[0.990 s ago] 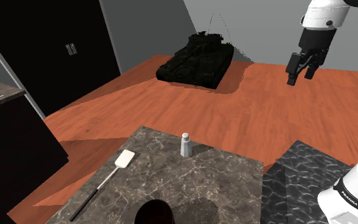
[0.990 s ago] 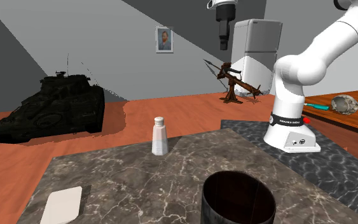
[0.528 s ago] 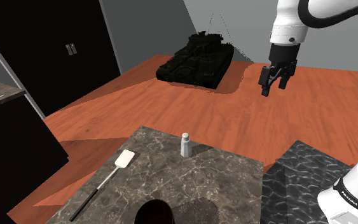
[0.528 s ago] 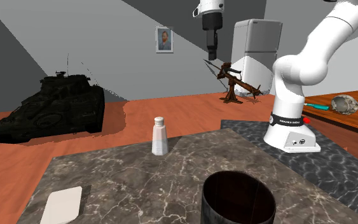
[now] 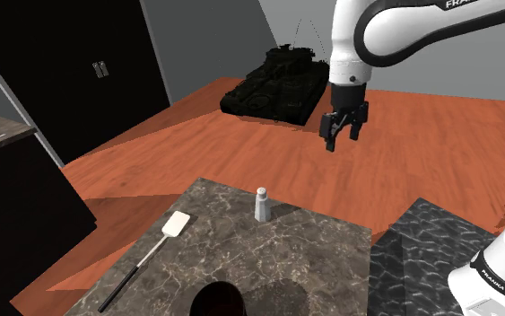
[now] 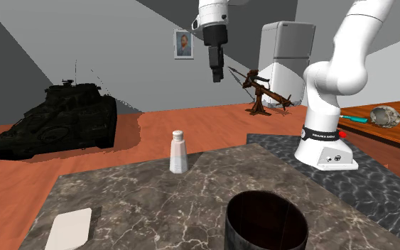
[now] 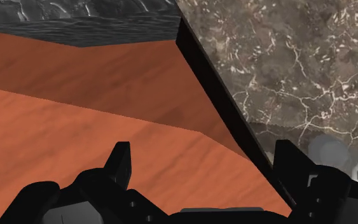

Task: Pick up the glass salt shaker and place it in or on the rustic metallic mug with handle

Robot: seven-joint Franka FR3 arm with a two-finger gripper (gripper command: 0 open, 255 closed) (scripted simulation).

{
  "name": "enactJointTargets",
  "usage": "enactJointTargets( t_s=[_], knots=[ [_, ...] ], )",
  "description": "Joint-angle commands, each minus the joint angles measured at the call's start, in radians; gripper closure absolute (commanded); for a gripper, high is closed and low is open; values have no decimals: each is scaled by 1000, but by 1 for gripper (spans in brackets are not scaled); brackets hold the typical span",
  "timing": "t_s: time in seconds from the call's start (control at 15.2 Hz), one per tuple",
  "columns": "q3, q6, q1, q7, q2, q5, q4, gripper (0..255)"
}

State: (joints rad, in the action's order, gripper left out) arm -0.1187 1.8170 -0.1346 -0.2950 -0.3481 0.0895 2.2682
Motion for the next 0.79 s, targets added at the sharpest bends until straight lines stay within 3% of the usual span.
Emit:
enactJointTargets(
  t_s=[0.0, 0.73],
  knots=[
    [-20, 16, -13, -16, 62, 6, -38, 0],
    [-116, 74, -90, -115, 463, -20, -333, 0]
  ],
)
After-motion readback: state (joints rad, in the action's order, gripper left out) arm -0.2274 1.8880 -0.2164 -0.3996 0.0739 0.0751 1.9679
